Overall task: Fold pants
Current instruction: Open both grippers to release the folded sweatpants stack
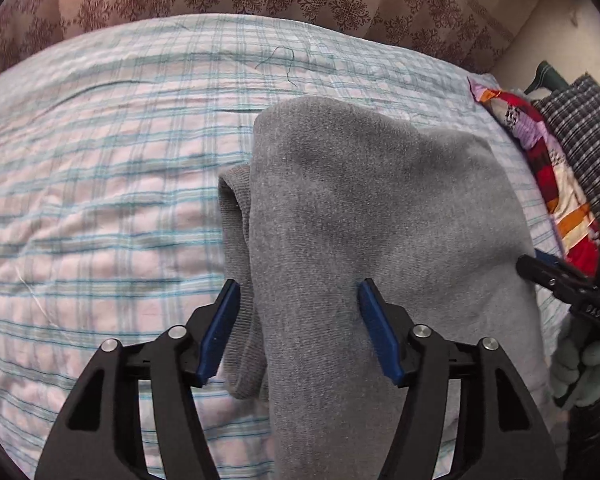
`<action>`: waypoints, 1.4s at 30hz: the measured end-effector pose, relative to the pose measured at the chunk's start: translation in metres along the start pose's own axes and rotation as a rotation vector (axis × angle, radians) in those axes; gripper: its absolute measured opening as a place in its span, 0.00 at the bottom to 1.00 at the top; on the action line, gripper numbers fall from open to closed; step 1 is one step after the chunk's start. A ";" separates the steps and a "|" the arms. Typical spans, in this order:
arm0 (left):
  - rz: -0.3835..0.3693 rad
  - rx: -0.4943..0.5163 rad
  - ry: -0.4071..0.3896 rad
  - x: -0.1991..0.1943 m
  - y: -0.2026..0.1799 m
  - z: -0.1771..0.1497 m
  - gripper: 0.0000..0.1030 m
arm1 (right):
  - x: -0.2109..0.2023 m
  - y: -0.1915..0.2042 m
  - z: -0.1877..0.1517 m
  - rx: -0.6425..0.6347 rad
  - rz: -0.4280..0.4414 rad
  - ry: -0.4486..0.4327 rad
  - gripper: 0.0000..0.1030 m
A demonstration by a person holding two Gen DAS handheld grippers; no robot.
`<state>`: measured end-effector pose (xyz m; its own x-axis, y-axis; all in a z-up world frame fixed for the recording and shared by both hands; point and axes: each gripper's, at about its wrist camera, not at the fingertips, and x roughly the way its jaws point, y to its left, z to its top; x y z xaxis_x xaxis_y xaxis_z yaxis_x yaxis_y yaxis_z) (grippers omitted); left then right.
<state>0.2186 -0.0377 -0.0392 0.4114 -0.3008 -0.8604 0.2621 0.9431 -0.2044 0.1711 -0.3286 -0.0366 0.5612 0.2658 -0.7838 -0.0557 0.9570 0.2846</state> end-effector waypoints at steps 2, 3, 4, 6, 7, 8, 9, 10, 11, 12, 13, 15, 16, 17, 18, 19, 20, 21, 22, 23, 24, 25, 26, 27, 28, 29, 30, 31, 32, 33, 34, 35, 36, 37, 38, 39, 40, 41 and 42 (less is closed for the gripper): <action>0.060 0.070 -0.025 -0.009 -0.012 0.000 0.65 | -0.020 0.009 -0.012 -0.033 -0.063 -0.045 0.72; 0.083 0.097 -0.035 -0.014 -0.017 -0.001 0.66 | -0.030 0.015 -0.019 -0.051 -0.064 -0.057 0.72; 0.097 0.115 -0.046 -0.019 -0.021 -0.002 0.66 | -0.039 0.021 -0.026 -0.070 -0.055 -0.067 0.72; 0.089 0.143 -0.073 -0.035 -0.028 -0.007 0.66 | -0.054 0.033 -0.042 -0.113 -0.036 -0.081 0.72; 0.086 0.159 -0.087 -0.042 -0.031 -0.010 0.66 | -0.061 0.037 -0.050 -0.129 -0.030 -0.080 0.72; 0.082 0.178 -0.101 -0.050 -0.036 -0.014 0.67 | -0.066 0.039 -0.057 -0.137 -0.018 -0.075 0.72; 0.076 0.199 -0.113 -0.057 -0.040 -0.019 0.69 | -0.070 0.041 -0.064 -0.139 0.002 -0.067 0.72; 0.070 0.222 -0.123 -0.064 -0.045 -0.025 0.69 | -0.073 0.044 -0.069 -0.142 0.013 -0.058 0.72; 0.063 0.245 -0.130 -0.069 -0.050 -0.031 0.71 | -0.076 0.044 -0.075 -0.149 0.021 -0.049 0.72; 0.052 0.266 -0.127 -0.072 -0.053 -0.038 0.72 | -0.078 0.045 -0.080 -0.155 0.036 -0.038 0.72; 0.042 0.284 -0.117 -0.073 -0.057 -0.044 0.72 | -0.080 0.044 -0.085 -0.157 0.053 -0.025 0.72; 0.023 0.324 -0.094 -0.072 -0.064 -0.060 0.72 | -0.078 0.047 -0.094 -0.169 0.055 -0.002 0.72; 0.025 0.350 -0.086 -0.069 -0.066 -0.068 0.72 | -0.075 0.049 -0.097 -0.185 0.032 0.011 0.72; 0.045 0.372 -0.078 -0.065 -0.068 -0.075 0.72 | -0.071 0.051 -0.100 -0.203 -0.012 0.021 0.72; 0.062 0.385 -0.067 -0.060 -0.067 -0.082 0.72 | -0.067 0.051 -0.102 -0.215 -0.052 0.031 0.72; 0.071 0.389 -0.059 -0.056 -0.066 -0.087 0.72 | -0.062 0.049 -0.103 -0.214 -0.104 0.034 0.72; 0.084 0.387 -0.056 -0.050 -0.063 -0.090 0.72 | -0.056 0.046 -0.104 -0.198 -0.154 0.037 0.72; 0.098 0.382 -0.051 -0.045 -0.060 -0.092 0.72 | -0.051 0.041 -0.104 -0.168 -0.186 0.043 0.72; 0.107 0.378 -0.043 -0.039 -0.057 -0.095 0.72 | -0.047 0.036 -0.103 -0.128 -0.192 0.043 0.72; 0.117 0.370 -0.040 -0.034 -0.054 -0.096 0.72 | -0.042 0.032 -0.104 -0.094 -0.192 0.043 0.72; 0.116 0.360 -0.042 -0.030 -0.051 -0.097 0.73 | -0.038 0.030 -0.105 -0.078 -0.202 0.045 0.72; 0.113 0.351 -0.043 -0.027 -0.048 -0.098 0.74 | -0.033 0.029 -0.108 -0.071 -0.218 0.047 0.73; 0.113 0.341 -0.044 -0.026 -0.046 -0.098 0.75 | -0.029 0.027 -0.110 -0.060 -0.229 0.043 0.74; 0.114 0.334 -0.045 -0.024 -0.045 -0.098 0.77 | -0.028 0.026 -0.111 -0.046 -0.240 0.037 0.78; 0.116 0.332 -0.049 -0.023 -0.044 -0.099 0.77 | -0.028 0.024 -0.112 -0.037 -0.247 0.030 0.81; 0.122 0.335 -0.055 -0.022 -0.044 -0.101 0.79 | -0.029 0.025 -0.112 -0.039 -0.252 0.025 0.81; 0.128 0.331 -0.054 -0.021 -0.043 -0.101 0.80 | -0.029 0.025 -0.112 -0.041 -0.260 0.020 0.81; 0.127 0.318 -0.049 -0.020 -0.042 -0.102 0.80 | -0.029 0.026 -0.112 -0.044 -0.271 0.015 0.82; 0.125 0.305 -0.048 -0.021 -0.041 -0.103 0.80 | -0.029 0.027 -0.111 -0.048 -0.281 0.012 0.82; 0.126 0.296 -0.043 -0.022 -0.042 -0.103 0.80 | -0.029 0.028 -0.111 -0.050 -0.289 0.011 0.83; 0.129 0.289 -0.037 -0.023 -0.042 -0.104 0.80 | -0.030 0.031 -0.111 -0.057 -0.297 0.010 0.83; 0.136 0.286 -0.035 -0.025 -0.044 -0.105 0.80 | -0.032 0.034 -0.111 -0.070 -0.303 0.007 0.83; 0.142 0.285 -0.032 -0.027 -0.045 -0.106 0.80 | -0.034 0.038 -0.111 -0.083 -0.308 0.001 0.83; 0.151 0.283 -0.031 -0.030 -0.046 -0.107 0.80 | -0.038 0.042 -0.111 -0.092 -0.306 -0.002 0.83; 0.159 0.282 -0.028 -0.032 -0.047 -0.109 0.80 | -0.042 0.044 -0.112 -0.090 -0.294 -0.005 0.83; 0.168 0.277 -0.022 -0.034 -0.048 -0.109 0.80 | -0.047 0.046 -0.113 -0.082 -0.279 -0.011 0.83; 0.173 0.270 -0.016 -0.035 -0.050 -0.109 0.80 | -0.052 0.047 -0.113 -0.074 -0.264 -0.018 0.83; 0.176 0.263 -0.013 -0.037 -0.051 -0.110 0.80 | -0.057 0.049 -0.114 -0.070 -0.253 -0.023 0.83; 0.180 0.257 -0.013 -0.040 -0.053 -0.109 0.80 | -0.062 0.051 -0.114 -0.069 -0.250 -0.031 0.83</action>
<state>0.0929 -0.0604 -0.0448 0.4815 -0.1355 -0.8659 0.3955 0.9152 0.0768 0.0393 -0.2834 -0.0366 0.5899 0.0175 -0.8073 0.0323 0.9985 0.0453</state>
